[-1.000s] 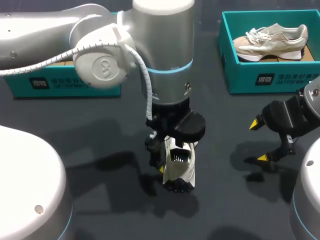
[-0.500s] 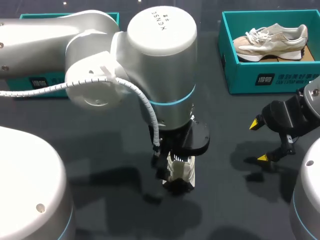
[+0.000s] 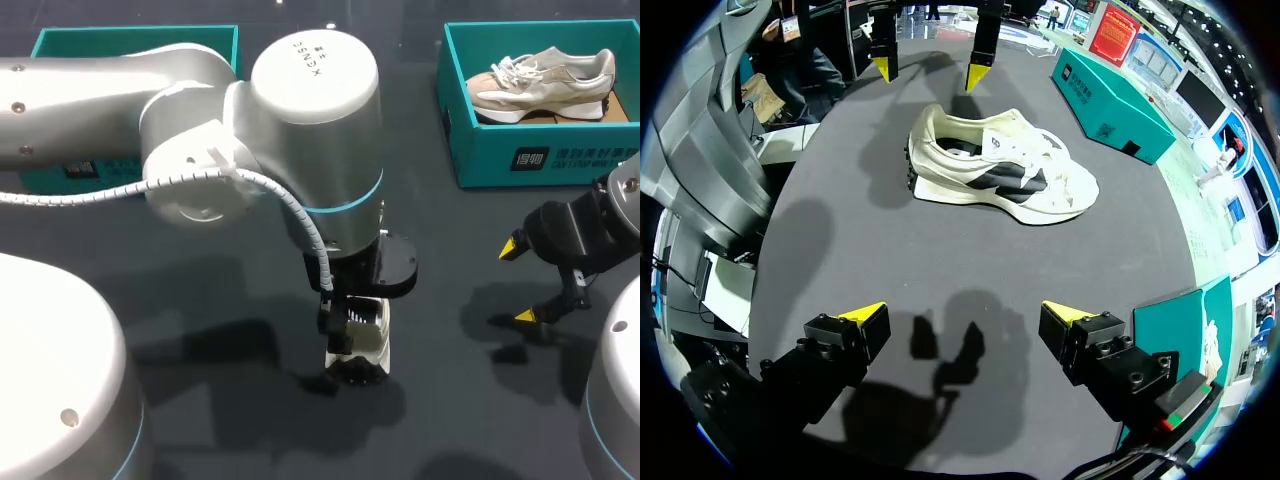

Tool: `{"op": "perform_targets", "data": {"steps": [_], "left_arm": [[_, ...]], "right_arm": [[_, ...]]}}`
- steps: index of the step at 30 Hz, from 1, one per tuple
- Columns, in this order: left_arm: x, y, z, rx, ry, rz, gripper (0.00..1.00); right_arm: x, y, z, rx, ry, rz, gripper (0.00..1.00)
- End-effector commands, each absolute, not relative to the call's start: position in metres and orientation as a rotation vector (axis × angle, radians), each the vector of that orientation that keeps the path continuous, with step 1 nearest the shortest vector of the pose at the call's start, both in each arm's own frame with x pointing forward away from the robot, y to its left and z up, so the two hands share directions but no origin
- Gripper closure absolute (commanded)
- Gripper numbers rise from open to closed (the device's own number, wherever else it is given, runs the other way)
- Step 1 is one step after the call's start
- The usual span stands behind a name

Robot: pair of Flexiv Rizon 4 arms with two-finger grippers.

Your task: Take the shoe out of the shoebox, open the shoe tongue, remove and reinsert the insole, then place the shoe into the shoebox

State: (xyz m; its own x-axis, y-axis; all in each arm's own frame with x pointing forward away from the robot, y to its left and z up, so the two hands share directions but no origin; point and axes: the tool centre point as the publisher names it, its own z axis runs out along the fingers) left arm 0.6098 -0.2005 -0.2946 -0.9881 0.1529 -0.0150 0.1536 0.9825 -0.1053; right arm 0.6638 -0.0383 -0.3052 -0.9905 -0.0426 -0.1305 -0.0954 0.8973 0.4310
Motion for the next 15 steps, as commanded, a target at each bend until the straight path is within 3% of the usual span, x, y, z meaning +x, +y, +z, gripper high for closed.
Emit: {"op": "perform_targets", "data": {"steps": [1,15], "left_arm": [[0.605,-0.215,-0.313,0.207,3.12,-0.14,0.0],[0.604,-0.224,-0.346,0.159,3.118,-0.108,0.0]], "right_arm": [[0.662,-0.038,-0.305,-0.106,2.944,0.674,0.0],[0.662,-0.038,-0.305,-0.106,2.944,0.674,0.0]]}}
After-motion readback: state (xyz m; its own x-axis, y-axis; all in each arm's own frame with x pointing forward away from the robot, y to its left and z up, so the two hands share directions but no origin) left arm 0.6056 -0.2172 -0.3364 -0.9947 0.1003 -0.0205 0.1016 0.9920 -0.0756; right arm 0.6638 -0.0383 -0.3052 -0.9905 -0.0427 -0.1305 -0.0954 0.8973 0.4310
